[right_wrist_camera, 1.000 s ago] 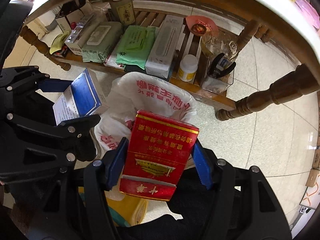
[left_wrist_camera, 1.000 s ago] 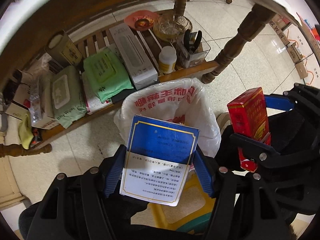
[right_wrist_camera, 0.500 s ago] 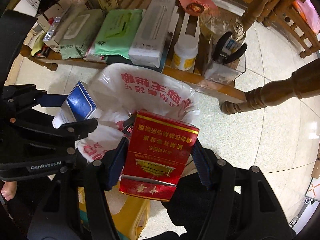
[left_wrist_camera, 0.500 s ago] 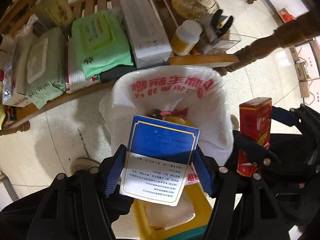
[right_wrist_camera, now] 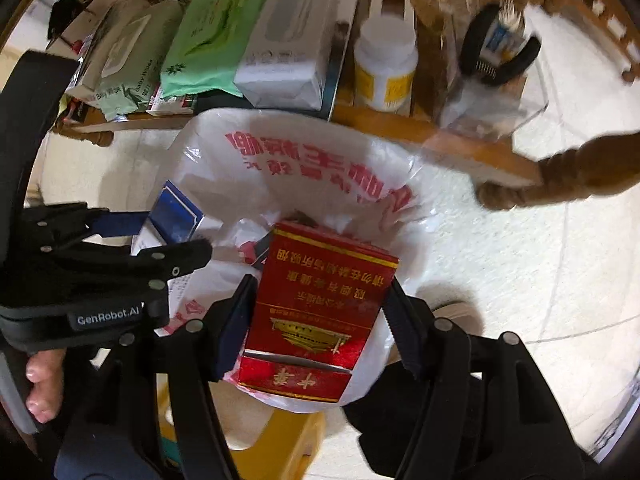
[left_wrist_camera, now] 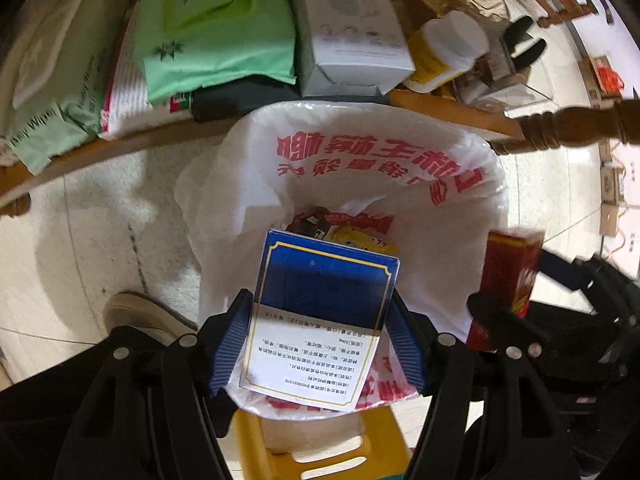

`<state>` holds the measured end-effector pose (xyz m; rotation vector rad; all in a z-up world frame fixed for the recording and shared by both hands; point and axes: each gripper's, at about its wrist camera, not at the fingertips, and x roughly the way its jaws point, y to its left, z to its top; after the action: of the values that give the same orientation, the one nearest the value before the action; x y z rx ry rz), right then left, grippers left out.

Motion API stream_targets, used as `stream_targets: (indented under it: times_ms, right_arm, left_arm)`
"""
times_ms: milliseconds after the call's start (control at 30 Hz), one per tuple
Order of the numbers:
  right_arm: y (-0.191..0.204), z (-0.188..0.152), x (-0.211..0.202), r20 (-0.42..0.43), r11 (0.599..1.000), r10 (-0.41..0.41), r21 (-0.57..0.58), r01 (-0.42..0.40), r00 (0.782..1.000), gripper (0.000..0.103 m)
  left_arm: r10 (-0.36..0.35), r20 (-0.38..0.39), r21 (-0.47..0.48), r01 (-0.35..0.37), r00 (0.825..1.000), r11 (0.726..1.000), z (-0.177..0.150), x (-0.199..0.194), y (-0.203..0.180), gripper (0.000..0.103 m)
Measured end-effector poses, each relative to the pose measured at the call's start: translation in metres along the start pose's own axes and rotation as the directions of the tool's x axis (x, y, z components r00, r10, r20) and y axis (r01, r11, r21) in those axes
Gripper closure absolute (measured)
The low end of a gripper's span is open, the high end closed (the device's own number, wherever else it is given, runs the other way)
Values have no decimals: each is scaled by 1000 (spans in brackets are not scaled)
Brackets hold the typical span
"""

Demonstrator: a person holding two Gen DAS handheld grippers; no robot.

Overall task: Collect trash
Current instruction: 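Lower both tools into the white bag and open them to drop the boxes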

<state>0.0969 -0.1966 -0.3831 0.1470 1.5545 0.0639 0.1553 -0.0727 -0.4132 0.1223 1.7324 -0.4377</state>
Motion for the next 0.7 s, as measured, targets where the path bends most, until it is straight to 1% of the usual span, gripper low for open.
stream_targets:
  times_ms: [100,233,300,400,500,567,633,700]
  right_arm:
    - [-5,4,14,-26,999,25,22,-24,999,41]
    - [-10,7,26,-47,998,43,41,-42,998,41]
    - [-10,7,28,-49,998,44,37,-42,998,41]
    - [-5,5,28,-47,998,54,21,-53,997,40]
    - [2,5,31,-52,999,28,-14,-28,998,40]
    - [2,4,33,-58,999,32,-16,-33,998,40]
    - [2,4,35,-66,999,44,-12,-45,997,40]
    - [2,4,35,-65,999,35,-16,-36,997,38]
  left_arm:
    - [4,-5,-19,-4,1000,1000,3,6,3,39]
    - [-22,-30,-57,21,999,998,6,18,10,39]
    - [-27,-25,-62,25,999,998,8,19,11,38]
    - [-57,-26,-52,56,998,997,9,19,9,38]
    - [8,-15,-28,-8,1000,1000,8,21,5,37]
    - [14,-28,-33,-15,1000,999,10,24,5,37]
    - [5,-38,-42,-7,999,999,11,26,7,36]
    - [19,-35,-41,-20,999,999,11,26,6,33]
